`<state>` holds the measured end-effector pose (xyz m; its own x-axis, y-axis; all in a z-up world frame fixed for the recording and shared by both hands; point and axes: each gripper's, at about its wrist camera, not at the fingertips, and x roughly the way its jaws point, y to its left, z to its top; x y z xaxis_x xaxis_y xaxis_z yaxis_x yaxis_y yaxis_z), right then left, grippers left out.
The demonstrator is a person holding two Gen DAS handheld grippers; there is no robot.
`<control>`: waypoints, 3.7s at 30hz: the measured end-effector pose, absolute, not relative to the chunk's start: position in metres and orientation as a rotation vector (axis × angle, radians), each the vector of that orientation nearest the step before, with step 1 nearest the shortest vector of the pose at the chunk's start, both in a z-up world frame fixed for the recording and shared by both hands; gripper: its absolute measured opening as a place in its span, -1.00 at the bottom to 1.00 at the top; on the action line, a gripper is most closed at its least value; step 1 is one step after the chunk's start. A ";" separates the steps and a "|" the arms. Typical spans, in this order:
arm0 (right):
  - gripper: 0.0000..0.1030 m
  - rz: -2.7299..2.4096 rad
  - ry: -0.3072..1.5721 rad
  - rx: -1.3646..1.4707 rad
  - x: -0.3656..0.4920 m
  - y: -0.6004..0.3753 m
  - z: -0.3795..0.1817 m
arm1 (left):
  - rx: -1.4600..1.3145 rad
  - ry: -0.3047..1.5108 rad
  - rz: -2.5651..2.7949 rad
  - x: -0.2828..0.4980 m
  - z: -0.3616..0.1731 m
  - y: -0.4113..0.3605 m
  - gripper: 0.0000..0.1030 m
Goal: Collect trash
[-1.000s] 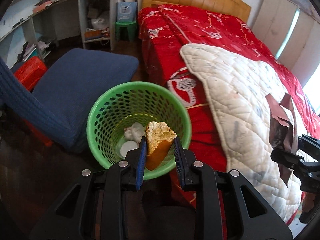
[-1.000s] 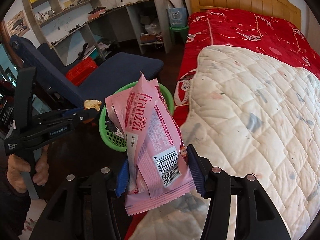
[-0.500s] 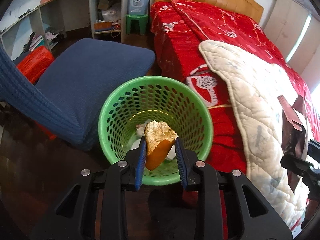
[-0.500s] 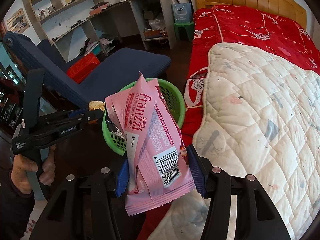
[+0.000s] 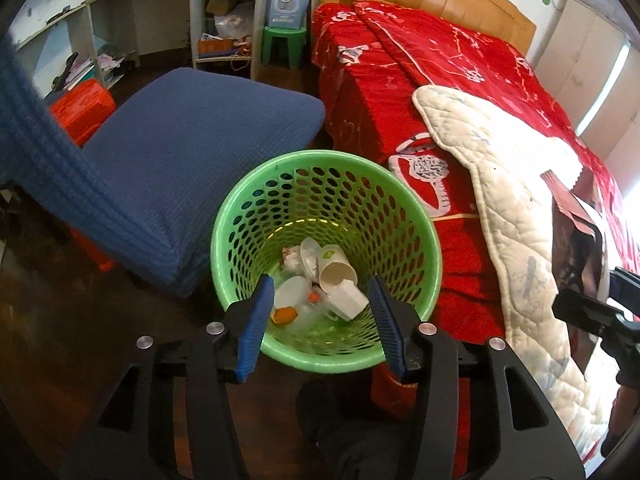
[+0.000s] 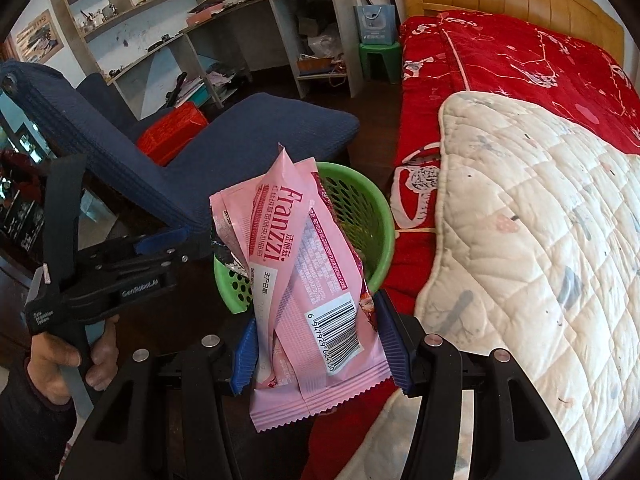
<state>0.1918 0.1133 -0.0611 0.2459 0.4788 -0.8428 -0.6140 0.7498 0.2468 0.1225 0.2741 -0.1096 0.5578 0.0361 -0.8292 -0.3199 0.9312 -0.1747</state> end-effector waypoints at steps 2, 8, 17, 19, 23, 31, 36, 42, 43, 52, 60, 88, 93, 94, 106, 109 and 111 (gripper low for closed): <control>0.01 0.751 1.093 -0.147 0.193 0.119 -0.062 | -0.336 0.959 0.226 0.117 -0.110 0.277 0.04; 0.03 0.760 1.095 -0.157 0.197 0.137 -0.066 | -0.325 0.954 0.259 0.105 -0.108 0.280 0.15; 0.07 0.758 1.096 -0.157 0.204 0.163 -0.072 | -0.311 0.942 0.300 0.085 -0.103 0.283 0.31; 0.09 0.754 1.095 -0.158 0.204 0.169 -0.072 | -0.315 0.939 0.304 0.081 -0.102 0.283 0.34; 0.15 0.760 1.095 -0.148 0.207 0.178 -0.074 | -0.318 0.937 0.313 0.077 -0.101 0.284 0.39; 0.43 0.794 1.084 -0.128 0.207 0.197 -0.073 | -0.326 0.940 0.321 0.072 -0.102 0.282 0.47; 0.56 0.804 1.074 -0.118 0.205 0.198 -0.073 | -0.331 0.945 0.336 0.070 -0.103 0.282 0.52; 0.60 0.808 1.081 -0.097 0.203 0.187 -0.071 | -0.343 0.944 0.343 0.066 -0.100 0.280 0.56; 0.60 0.804 1.080 -0.096 0.201 0.183 -0.070 | -0.341 0.944 0.343 0.065 -0.099 0.279 0.56; 0.67 0.776 1.039 -0.119 0.177 0.144 -0.051 | -0.337 0.925 0.350 0.055 -0.085 0.264 0.62; 0.72 0.697 0.988 -0.177 0.149 0.101 -0.033 | -0.307 0.899 0.349 0.046 -0.067 0.241 0.66; 0.79 0.449 0.923 -0.116 0.076 -0.039 -0.007 | -0.209 0.812 0.315 0.011 -0.020 0.150 0.90; 0.80 0.427 0.902 -0.092 0.068 -0.053 0.001 | -0.200 0.774 0.298 0.004 -0.006 0.136 0.90; 0.80 0.425 0.897 -0.086 0.067 -0.057 0.003 | -0.200 0.771 0.292 0.004 -0.005 0.133 0.90; 0.80 0.417 0.854 -0.040 0.051 -0.079 0.016 | -0.156 0.713 0.288 -0.006 0.015 0.100 0.90; 0.80 0.417 0.849 -0.031 0.048 -0.083 0.018 | -0.139 0.704 0.286 -0.007 0.017 0.094 0.90; 0.81 0.416 0.845 -0.025 0.046 -0.085 0.019 | -0.125 0.697 0.292 -0.008 0.018 0.090 0.90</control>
<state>0.0464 -0.0849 0.0193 0.5882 0.3477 -0.7301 -0.3673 0.9192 0.1419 -0.0085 0.0904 0.0183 0.7280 0.2222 -0.6486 -0.3054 0.9521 -0.0165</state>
